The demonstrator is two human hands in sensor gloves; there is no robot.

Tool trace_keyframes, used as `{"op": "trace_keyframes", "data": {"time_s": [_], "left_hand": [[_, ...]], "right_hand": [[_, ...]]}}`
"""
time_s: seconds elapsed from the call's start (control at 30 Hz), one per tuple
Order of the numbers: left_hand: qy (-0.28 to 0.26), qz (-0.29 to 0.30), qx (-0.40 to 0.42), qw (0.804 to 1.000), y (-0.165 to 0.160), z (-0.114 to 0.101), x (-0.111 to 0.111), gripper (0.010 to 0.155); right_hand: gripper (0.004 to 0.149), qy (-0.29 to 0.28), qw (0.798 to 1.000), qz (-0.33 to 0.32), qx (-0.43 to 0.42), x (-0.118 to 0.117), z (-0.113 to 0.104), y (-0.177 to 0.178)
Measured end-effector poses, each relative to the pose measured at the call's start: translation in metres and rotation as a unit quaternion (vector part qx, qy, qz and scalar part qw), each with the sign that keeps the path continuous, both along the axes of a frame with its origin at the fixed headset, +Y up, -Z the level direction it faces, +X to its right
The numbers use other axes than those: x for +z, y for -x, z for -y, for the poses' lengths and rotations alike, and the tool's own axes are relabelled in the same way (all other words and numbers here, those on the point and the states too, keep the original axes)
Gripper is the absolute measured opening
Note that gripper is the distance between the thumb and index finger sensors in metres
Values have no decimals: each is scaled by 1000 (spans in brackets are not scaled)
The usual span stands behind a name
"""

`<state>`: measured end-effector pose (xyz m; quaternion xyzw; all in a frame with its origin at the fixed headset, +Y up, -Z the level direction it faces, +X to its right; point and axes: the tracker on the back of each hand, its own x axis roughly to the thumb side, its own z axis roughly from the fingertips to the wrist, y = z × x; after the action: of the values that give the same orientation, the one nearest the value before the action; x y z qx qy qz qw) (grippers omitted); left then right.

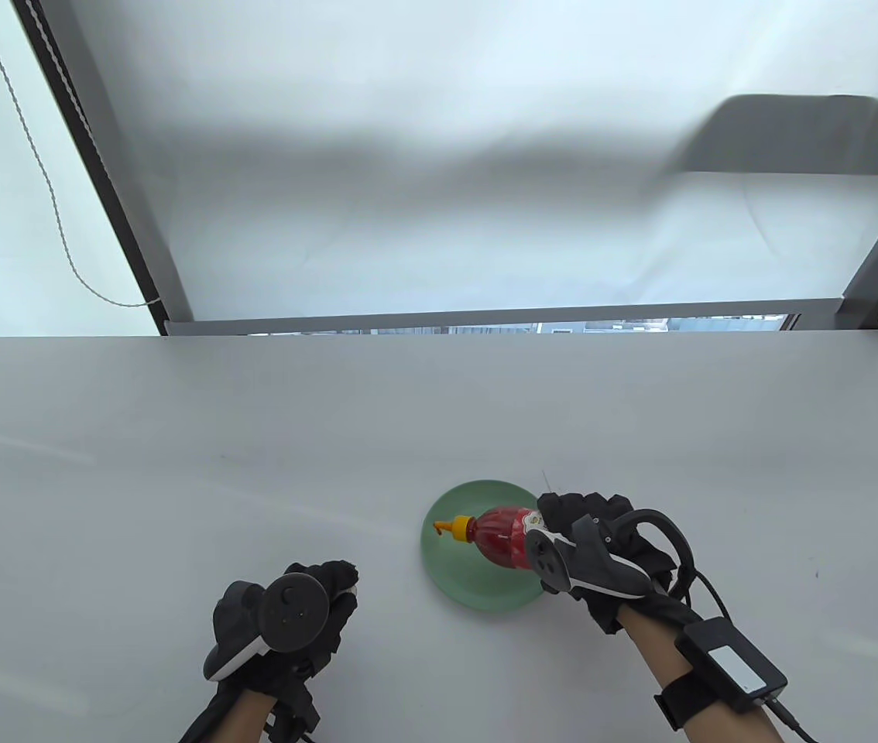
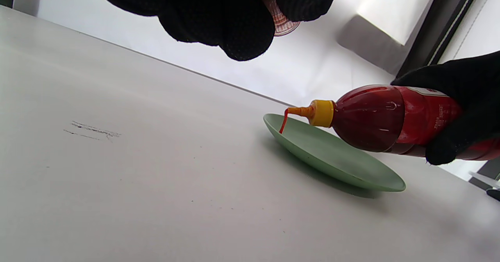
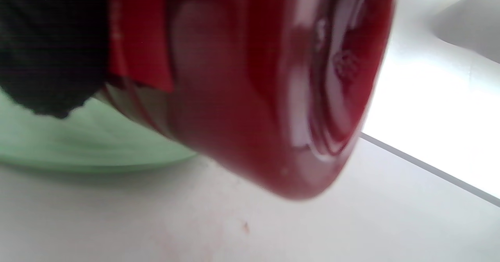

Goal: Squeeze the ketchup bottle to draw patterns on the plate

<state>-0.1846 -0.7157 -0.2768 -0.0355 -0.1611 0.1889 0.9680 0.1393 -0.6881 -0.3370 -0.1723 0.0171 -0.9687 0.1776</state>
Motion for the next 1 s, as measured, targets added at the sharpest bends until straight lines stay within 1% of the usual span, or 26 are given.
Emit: {"op": "trace_keyframes", "data": {"time_s": [0.23, 0.47, 0.63, 0.8, 1.0], "left_hand": [[0, 1, -1, 1000, 0, 1, 0, 45], [1, 1, -1, 1000, 0, 1, 1, 45], [3, -1, -1, 1000, 0, 1, 1, 45], [4, -4, 0, 1000, 1, 3, 0, 45], [7, -7, 2, 1000, 2, 3, 0, 45]], "right_hand": [[97, 2, 1000, -8, 1, 14, -2, -4], [96, 6, 1000, -12, -4, 34, 1, -11], [96, 8, 1000, -14, 4, 40, 3, -15], [95, 8, 1000, -2, 4, 35, 4, -16], [95, 4, 1000, 12, -1, 18, 3, -15]]}}
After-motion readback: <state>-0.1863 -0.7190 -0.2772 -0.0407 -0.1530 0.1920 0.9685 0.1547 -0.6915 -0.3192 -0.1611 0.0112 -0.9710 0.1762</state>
